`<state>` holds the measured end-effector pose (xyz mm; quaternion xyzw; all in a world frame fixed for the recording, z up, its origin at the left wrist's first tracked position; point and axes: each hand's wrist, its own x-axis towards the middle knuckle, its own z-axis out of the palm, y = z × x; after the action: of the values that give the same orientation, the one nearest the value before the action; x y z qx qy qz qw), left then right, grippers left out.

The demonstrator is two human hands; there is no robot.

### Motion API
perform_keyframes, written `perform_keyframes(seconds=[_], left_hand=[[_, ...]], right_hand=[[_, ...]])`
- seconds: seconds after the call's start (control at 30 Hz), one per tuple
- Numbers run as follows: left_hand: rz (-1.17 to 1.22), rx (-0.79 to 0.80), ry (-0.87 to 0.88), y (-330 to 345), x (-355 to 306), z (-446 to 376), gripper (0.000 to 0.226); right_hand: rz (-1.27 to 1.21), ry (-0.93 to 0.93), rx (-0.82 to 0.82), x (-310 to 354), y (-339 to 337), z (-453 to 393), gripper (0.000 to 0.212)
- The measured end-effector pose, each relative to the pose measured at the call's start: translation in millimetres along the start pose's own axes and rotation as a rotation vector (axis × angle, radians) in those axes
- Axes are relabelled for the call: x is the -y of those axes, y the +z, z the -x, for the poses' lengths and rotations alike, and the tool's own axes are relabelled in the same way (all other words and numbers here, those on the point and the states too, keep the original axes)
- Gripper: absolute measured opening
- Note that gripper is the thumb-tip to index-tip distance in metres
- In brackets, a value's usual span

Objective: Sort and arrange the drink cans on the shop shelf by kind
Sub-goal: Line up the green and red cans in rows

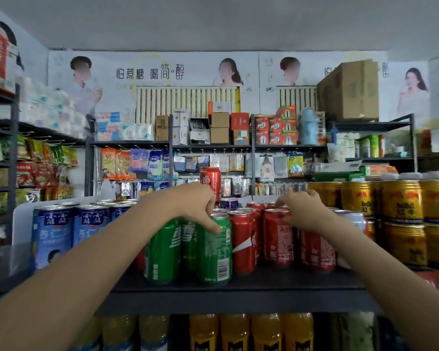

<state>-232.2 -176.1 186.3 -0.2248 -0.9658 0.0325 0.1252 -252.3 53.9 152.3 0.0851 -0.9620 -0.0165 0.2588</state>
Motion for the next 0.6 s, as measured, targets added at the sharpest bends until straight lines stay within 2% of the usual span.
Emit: perform_keyframes(seconds=[0.17, 0.37, 0.47, 0.6], left_hand=[[-0.055, 0.101, -0.021, -11.4, -7.8, -10.9, 0.048], [-0.055, 0.100, -0.030, -12.0, -9.4, -17.1, 0.052], [-0.082, 0.085, -0.016, -9.3, -6.9, -18.2, 0.053], [-0.103, 0.087, -0.004, -9.0, -7.0, -17.7, 0.040]], right_hand=[[0.159, -0.045, -0.047, -2.8, 13.0, -11.4, 0.029], [0.248, -0.033, -0.055, 2.0, 31.9, -46.2, 0.026], [0.132, -0.024, -0.080, 10.8, 44.7, -62.9, 0.025], [-0.095, 0.025, -0.086, 12.3, 57.9, -67.4, 0.025]])
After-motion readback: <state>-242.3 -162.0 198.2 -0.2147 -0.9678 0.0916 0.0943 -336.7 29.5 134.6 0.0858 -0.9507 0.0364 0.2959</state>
